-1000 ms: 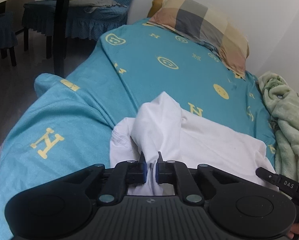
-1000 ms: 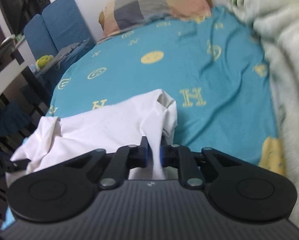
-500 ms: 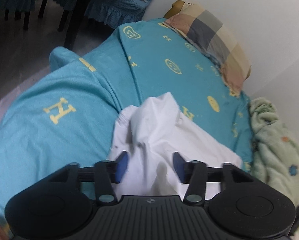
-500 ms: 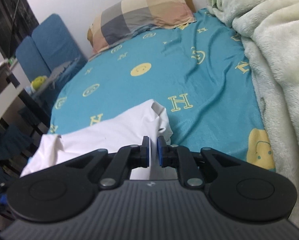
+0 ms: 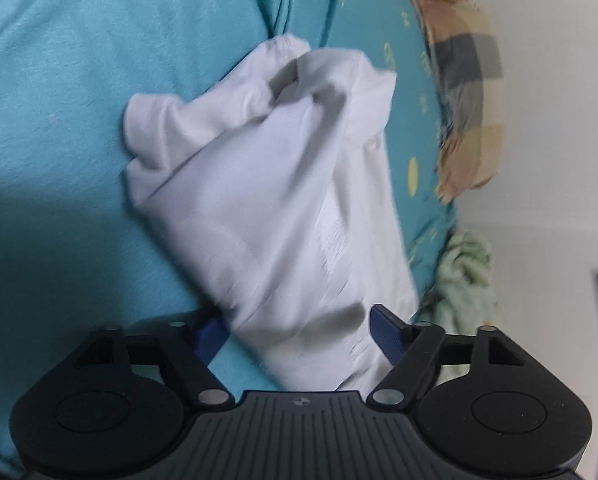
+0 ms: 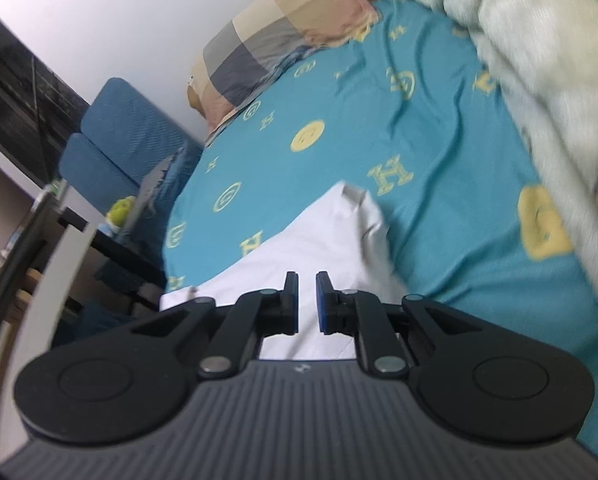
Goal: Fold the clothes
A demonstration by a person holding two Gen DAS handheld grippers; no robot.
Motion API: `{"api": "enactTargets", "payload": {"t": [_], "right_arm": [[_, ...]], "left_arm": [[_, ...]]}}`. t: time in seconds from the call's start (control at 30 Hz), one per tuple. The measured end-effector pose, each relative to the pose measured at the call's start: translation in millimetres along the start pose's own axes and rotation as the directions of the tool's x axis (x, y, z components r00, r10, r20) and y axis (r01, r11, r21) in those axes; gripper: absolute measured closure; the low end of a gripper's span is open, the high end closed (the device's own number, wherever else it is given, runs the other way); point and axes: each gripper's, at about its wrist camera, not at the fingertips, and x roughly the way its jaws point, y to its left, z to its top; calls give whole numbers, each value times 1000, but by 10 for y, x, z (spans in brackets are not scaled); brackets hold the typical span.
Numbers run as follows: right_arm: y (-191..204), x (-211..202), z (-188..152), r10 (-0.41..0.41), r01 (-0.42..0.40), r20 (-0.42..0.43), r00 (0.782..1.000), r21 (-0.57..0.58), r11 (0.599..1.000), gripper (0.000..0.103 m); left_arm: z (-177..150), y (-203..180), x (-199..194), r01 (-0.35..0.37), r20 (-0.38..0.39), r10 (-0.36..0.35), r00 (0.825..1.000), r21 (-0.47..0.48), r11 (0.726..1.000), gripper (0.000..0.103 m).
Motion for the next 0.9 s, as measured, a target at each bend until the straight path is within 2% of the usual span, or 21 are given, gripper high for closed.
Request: {"api": "enactTargets", "payload": {"t": [0.07, 0.1, 0.13, 0.2, 0.3, 0.4, 0.43, 0.47, 0.57, 0.7, 0.8, 0.83, 0.87, 0.9], "right_arm": [[-2, -18, -47, 45, -43, -30, 999, 61, 997, 90], [6, -23, -80, 74, -69, -48, 996, 95, 993, 90], [16, -23, -116, 104, -95, -65, 992, 131, 987, 90], [43, -6, -203, 167, -143, -98, 981, 210, 967, 90], [86, 85, -386, 240, -179, -155, 958, 332, 926, 89], [78, 233, -609, 305, -175, -214, 928, 473, 863, 85], [69, 289, -677, 329, -172, -226, 917, 519, 837, 73], [54, 339, -733, 351, -170, -230, 908, 562, 809, 55], [-4, 452, -789, 385, -189, -178, 905, 644, 741, 21], [-149, 580, -767, 360, -173, -126, 924, 703, 690, 21], [-272, 511, -681, 324, -198, -41, 945, 717, 669, 21], [-298, 482, -649, 310, -205, -17, 951, 715, 669, 31], [-300, 454, -613, 289, -201, -8, 957, 702, 683, 45], [-282, 430, -577, 265, -192, -7, 964, 672, 716, 56]], "left_arm": [[10, -1, -25, 41, 32, -40, 999, -11, 999, 32], [8, -5, -40, 50, 44, -50, 998, -9, 999, 42], [5, -9, -55, 59, 56, -59, 997, -6, 998, 57], [1, -39, -80, 100, 71, -101, 992, 11, 995, 76], [-12, -128, -110, 154, 87, -159, 983, 57, 986, 80], [-39, -231, -133, 174, 99, -184, 978, 108, 979, 82], [-45, -244, -142, 180, 100, -192, 976, 113, 977, 82], [-48, -250, -153, 189, 100, -200, 975, 113, 976, 83], [-61, -255, -199, 215, 105, -225, 969, 103, 971, 83], [-54, -229, -280, 235, 109, -243, 964, 81, 969, 83], [-68, -169, -294, 229, 106, -234, 967, 50, 972, 83], [-77, -142, -292, 225, 104, -228, 968, 38, 974, 82], [-82, -97, -284, 215, 103, -216, 971, 18, 976, 81], [-82, -41, -276, 203, 103, -201, 974, -8, 979, 74]]}}
